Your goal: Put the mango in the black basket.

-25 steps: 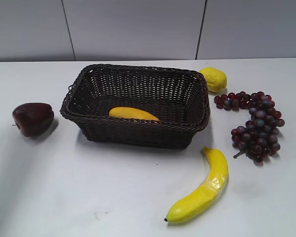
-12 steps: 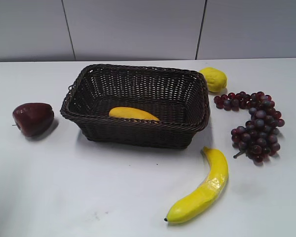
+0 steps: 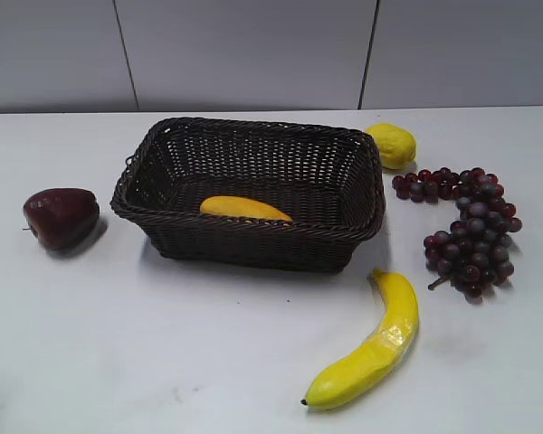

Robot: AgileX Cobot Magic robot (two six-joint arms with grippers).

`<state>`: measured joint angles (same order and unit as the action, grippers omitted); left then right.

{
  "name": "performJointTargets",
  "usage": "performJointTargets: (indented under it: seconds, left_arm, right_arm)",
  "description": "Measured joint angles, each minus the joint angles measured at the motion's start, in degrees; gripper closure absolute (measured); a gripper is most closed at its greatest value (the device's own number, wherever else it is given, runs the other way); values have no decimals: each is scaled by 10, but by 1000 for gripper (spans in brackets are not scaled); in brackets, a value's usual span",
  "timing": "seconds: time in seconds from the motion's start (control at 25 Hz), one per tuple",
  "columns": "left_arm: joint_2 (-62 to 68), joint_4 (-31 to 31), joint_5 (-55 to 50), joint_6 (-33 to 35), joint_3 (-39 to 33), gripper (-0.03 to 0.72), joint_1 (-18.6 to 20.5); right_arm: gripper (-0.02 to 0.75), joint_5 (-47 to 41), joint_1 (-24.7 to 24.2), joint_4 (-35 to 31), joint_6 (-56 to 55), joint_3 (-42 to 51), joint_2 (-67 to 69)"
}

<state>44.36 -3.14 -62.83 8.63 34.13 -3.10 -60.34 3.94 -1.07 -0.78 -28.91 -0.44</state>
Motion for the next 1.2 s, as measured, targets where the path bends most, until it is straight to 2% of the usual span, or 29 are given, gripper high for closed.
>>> performJointTargets:
  seconds: [0.2, 0.76, 1.2]
  left_arm:
    - [-91, -6, 24, 0, -44, 170, 0]
    - [-327, -8, 33, 0, -45, 171, 0]
    - [-445, -8, 32, 0, -46, 176, 0]
  right_arm:
    - [163, 0, 0, 0, 0, 0, 0]
    - [163, 0, 0, 0, 0, 0, 0]
    - [163, 0, 0, 0, 0, 0, 0]
